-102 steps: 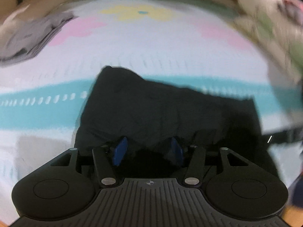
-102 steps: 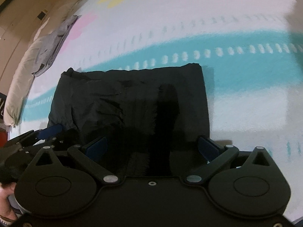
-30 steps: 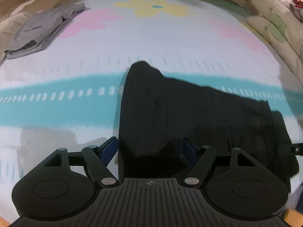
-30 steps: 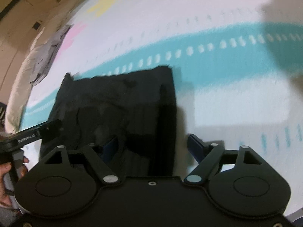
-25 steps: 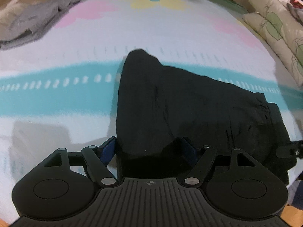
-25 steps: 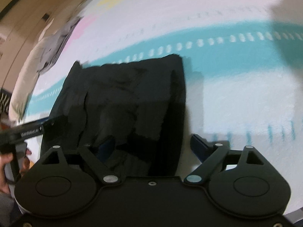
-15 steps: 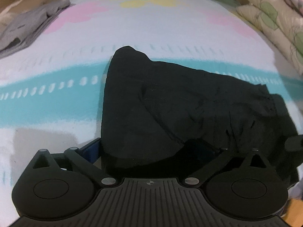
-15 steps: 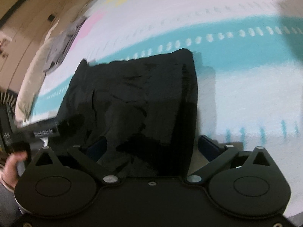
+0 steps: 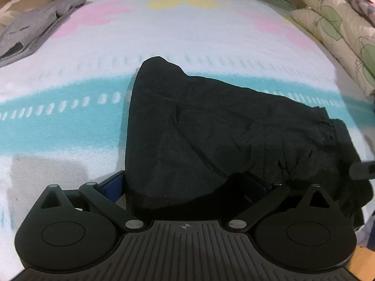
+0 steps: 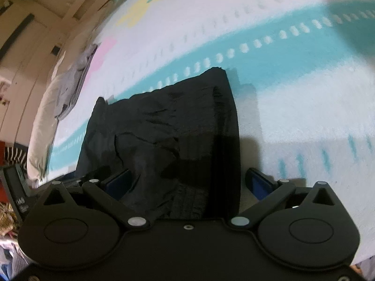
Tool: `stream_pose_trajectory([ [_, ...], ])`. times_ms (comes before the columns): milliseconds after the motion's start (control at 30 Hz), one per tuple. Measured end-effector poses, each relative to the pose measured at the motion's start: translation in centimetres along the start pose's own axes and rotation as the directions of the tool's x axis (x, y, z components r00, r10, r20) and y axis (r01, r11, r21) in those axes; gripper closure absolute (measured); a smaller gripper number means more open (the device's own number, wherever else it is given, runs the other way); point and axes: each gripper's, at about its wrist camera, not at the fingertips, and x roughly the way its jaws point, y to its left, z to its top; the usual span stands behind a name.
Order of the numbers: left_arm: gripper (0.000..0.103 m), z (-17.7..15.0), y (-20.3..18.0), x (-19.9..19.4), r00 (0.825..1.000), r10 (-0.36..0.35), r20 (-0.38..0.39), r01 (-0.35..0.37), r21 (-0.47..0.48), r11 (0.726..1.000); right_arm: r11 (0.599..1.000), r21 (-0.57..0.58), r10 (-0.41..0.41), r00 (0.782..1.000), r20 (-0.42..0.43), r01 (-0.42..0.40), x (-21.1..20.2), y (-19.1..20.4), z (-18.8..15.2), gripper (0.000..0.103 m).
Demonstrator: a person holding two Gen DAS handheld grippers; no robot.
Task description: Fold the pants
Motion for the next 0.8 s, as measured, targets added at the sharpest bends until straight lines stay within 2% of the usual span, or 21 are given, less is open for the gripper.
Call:
stream_pose_trajectory([
  [67,0.002,0.0,0.7,0.0,1.000,-0.021,0.012,0.021,-0.046,0.999,0.999,-0.035,0.005,0.999,-0.046,-0.006,0.2,0.2,0.6,0.000],
  [200,0.004,0.0,1.9,-0.2,0.998,-0.061,0.034,0.065,-0.125,0.990,0.998,0.010,0.057,0.996,-0.064,-0.056,0.1,-0.8,1.2,0.000],
  [233,0.007,-0.1,2.0,-0.3,0.997,-0.063,0.036,0.067,-0.129,0.989,0.998,0.013,0.067,0.996,-0.065,-0.066,0.0,-1.0,1.2,0.000],
  [267,0.017,-0.1,2.0,-0.4,0.998,-0.048,0.041,0.053,-0.124,0.991,0.997,0.011,0.071,0.995,-0.065,-0.071,0.0,-1.0,1.1,0.002],
  [300,0.026,-0.3,1.8,-0.4,0.998,-0.025,0.050,0.030,-0.116,0.993,0.998,0.002,0.070,0.996,-0.061,-0.070,0.0,-0.9,1.1,0.009],
  [333,0.045,-0.5,1.6,-0.6,0.998,0.016,0.058,-0.010,-0.103,0.995,0.998,-0.017,0.064,0.997,-0.054,-0.065,-0.1,-0.7,0.9,0.040],
  [367,0.059,-0.5,1.3,-0.9,0.997,0.025,0.071,-0.019,-0.092,0.996,0.998,-0.040,0.039,0.998,-0.052,-0.041,-0.1,-0.4,0.8,0.067],
  [400,0.065,-0.6,1.2,-1.2,0.997,0.019,0.076,-0.013,-0.090,0.996,0.997,-0.075,0.000,0.999,-0.050,-0.003,-0.1,0.1,0.7,0.067],
  [433,0.076,-0.4,1.0,-1.4,0.997,0.017,0.077,-0.010,-0.088,0.996,0.995,-0.096,-0.002,0.999,-0.046,-0.003,0.0,0.3,0.5,0.069],
  [500,0.085,-0.4,0.7,-2.0,0.995,0.022,0.098,-0.013,-0.090,0.996,0.992,-0.125,-0.002,0.999,-0.032,-0.002,-0.2,0.9,0.3,0.072],
  [567,0.087,-0.3,0.1,-2.9,0.991,0.044,0.123,-0.034,-0.086,0.996,0.984,-0.180,-0.012,1.000,-0.010,0.010,-0.8,1.9,0.1,0.075],
  [667,0.088,0.0,-1.6,-4.3,0.980,0.077,0.182,-0.072,-0.029,0.997,0.973,-0.232,-0.015,1.000,0.025,0.020,-2.1,3.2,0.0,0.076],
  [800,0.089,2.0,-3.4,-6.5,0.959,0.076,0.273,-0.078,-0.001,0.997,0.964,-0.263,-0.011,0.998,0.068,0.029,-3.9,4.2,0.6,0.077],
])
